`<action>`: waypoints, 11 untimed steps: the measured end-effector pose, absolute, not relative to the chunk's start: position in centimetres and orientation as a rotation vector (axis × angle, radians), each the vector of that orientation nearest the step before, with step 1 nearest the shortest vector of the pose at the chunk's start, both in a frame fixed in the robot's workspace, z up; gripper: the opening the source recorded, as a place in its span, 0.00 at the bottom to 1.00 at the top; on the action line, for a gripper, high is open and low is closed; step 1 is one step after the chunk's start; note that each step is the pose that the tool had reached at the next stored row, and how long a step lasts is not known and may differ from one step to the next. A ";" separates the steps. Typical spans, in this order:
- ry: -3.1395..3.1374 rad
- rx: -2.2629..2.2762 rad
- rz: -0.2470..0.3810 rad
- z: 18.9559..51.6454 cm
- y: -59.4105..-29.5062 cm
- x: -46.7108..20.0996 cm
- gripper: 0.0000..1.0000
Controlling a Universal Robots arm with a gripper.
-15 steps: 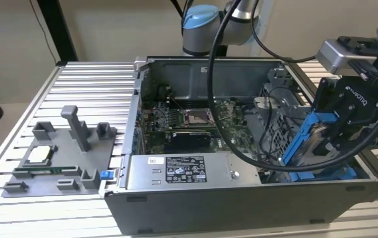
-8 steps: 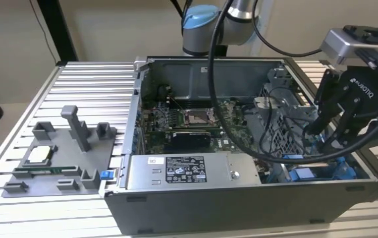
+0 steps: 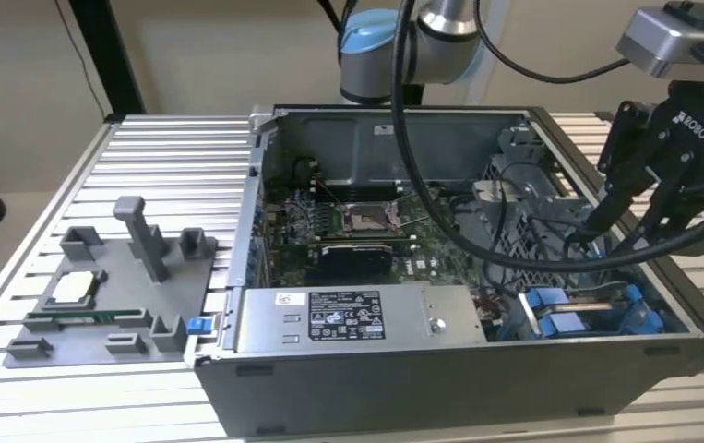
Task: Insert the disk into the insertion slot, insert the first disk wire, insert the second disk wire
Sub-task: 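Insert the disk into the insertion slot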
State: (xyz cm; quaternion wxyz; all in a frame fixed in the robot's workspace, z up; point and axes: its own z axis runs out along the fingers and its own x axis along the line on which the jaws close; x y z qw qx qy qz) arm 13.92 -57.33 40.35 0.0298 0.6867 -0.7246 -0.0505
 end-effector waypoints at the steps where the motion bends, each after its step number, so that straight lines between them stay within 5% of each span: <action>1: -2.234 2.117 -0.157 40.3 -57.3 13.9 1.00; 11: -2.232 2.116 -0.158 40.3 -56.5 13.9 1.00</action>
